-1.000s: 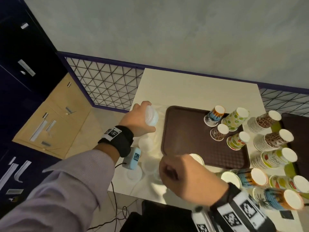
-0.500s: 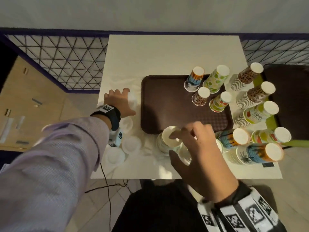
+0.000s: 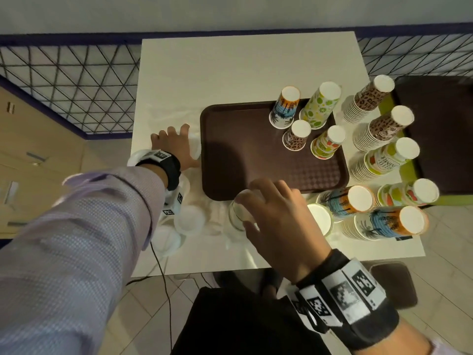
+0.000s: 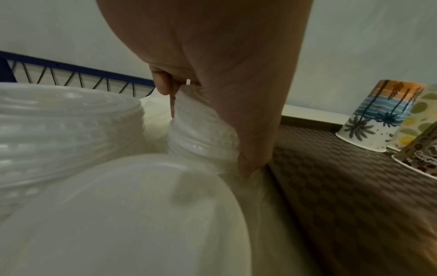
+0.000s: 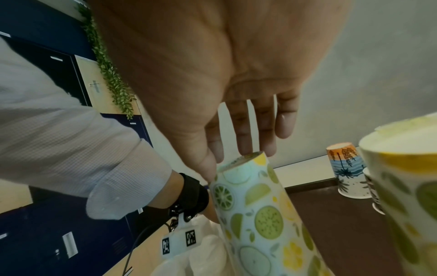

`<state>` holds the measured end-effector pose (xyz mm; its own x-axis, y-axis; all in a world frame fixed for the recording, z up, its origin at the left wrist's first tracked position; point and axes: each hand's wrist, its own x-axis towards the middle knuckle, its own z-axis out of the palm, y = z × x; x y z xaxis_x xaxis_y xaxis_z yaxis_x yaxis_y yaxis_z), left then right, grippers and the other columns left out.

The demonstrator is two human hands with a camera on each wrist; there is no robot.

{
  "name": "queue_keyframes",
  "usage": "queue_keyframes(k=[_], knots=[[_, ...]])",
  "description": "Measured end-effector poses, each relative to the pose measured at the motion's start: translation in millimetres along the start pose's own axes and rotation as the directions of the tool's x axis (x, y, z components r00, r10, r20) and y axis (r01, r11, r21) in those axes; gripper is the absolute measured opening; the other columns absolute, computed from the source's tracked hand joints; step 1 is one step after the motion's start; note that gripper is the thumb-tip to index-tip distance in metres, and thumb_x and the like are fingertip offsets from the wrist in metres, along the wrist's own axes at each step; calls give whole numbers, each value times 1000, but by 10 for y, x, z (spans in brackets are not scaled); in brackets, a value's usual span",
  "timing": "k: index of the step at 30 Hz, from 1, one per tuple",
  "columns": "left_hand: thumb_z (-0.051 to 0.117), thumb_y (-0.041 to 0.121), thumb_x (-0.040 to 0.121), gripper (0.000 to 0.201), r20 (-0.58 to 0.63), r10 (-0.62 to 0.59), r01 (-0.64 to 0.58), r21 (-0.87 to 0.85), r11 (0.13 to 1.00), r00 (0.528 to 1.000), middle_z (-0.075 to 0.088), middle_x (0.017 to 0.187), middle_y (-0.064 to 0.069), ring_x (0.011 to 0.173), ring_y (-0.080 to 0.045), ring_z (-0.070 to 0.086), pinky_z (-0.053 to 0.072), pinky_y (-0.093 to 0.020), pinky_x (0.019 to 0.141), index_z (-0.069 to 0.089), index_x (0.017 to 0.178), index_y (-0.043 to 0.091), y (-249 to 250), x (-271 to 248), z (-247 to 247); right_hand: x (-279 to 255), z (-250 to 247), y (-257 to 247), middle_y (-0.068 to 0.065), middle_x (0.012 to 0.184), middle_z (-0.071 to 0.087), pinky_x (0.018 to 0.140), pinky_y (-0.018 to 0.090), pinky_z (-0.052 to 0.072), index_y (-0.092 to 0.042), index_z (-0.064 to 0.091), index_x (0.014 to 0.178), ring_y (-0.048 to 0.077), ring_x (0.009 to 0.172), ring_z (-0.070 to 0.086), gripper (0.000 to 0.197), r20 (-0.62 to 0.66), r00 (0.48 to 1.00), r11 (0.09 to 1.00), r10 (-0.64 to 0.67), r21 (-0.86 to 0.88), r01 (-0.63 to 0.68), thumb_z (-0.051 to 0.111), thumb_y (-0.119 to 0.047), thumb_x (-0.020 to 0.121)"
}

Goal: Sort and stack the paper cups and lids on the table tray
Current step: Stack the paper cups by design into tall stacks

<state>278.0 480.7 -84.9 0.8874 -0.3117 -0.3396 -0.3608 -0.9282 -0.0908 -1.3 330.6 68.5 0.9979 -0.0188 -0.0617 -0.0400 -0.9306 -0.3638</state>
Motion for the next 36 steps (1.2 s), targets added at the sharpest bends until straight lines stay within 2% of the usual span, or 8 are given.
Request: queue_keyframes(k=[3, 10, 20, 25, 27, 29, 32, 36], knots=[[74, 79, 68, 112, 13, -16, 17, -12, 1000, 1000, 50, 137, -17, 124, -42, 53, 36, -53, 104, 24, 153, 26, -6, 9, 48, -7, 16, 13, 0, 124, 57, 73, 43, 48, -25, 67, 110, 25, 95, 53, 29, -4, 1000, 1000, -4, 9, 4, 72, -24, 81], [79, 64, 73, 103, 40, -59, 61, -43, 997, 997, 47, 141, -17, 129, -41, 48, 35, -54, 109, 25, 151, 26, -59, 16, 72, -14, 32, 42, 3, 125, 56, 71, 43, 49, -22, 68, 107, 27, 90, 53, 26, -18, 999, 1000, -28, 6, 28, 72, -24, 81], [91, 56, 62, 131, 127, -39, 61, -169, 984, 991, 37, 147, -21, 133, -46, 38, 40, -54, 108, 9, 161, 32, -110, -117, -275, 10, 63, 30, 0, 124, 55, 71, 40, 48, -23, 71, 101, 23, 91, 50, 18, -6, 1000, 998, -26, -48, 26, 70, -28, 83], [86, 31, 75, 99, -58, -54, 13, -545, 838, 997, 34, 147, -15, 136, -37, 34, 39, -44, 111, 30, 156, 34, -165, -579, -822, 16, 73, 17, 3, 118, 57, 67, 40, 50, -17, 71, 91, 24, 86, 51, 17, -15, 1000, 999, -17, -40, 16, 77, -21, 76], [81, 22, 78, 80, -172, -15, -100, -635, 766, 985, 41, 138, -7, 128, -27, 44, 40, -32, 101, 42, 147, 33, -159, -904, -921, 37, 69, 10, 7, 113, 59, 64, 43, 53, -15, 69, 89, 28, 84, 54, 22, -18, 999, 999, -33, -10, 33, 80, -13, 70], [80, 19, 79, 68, -207, 55, -182, -670, 720, 977, 48, 127, 0, 110, -16, 55, 43, -23, 87, 50, 138, 33, -115, -1265, -926, 63, 46, -5, 7, 115, 60, 68, 45, 55, -16, 68, 104, 29, 87, 57, 33, -2, 999, 999, -51, -19, 51, 78, -12, 73], [84, 19, 78, 61, -90, 167, -182, -705, 686, 982, 60, 114, 7, 91, -7, 62, 47, -21, 74, 52, 127, 36, 5, -1682, -715, 94, 16, -13, 3, 124, 60, 77, 39, 53, -22, 53, 138, 27, 94, 58, 58, 45, 996, 994, -78, -68, 81, 71, -21, 83], [90, 28, 74, 79, 122, 310, -122, -740, 661, 943, 56, 115, 9, 95, -14, 62, 52, -22, 79, 46, 139, 32, 289, -2059, -234, 116, -10, -28, 2, 114, 60, 69, 37, 50, -28, 63, 126, 25, 84, 54, 43, 73, 990, 979, -119, -158, 129, 69, -25, 83]])
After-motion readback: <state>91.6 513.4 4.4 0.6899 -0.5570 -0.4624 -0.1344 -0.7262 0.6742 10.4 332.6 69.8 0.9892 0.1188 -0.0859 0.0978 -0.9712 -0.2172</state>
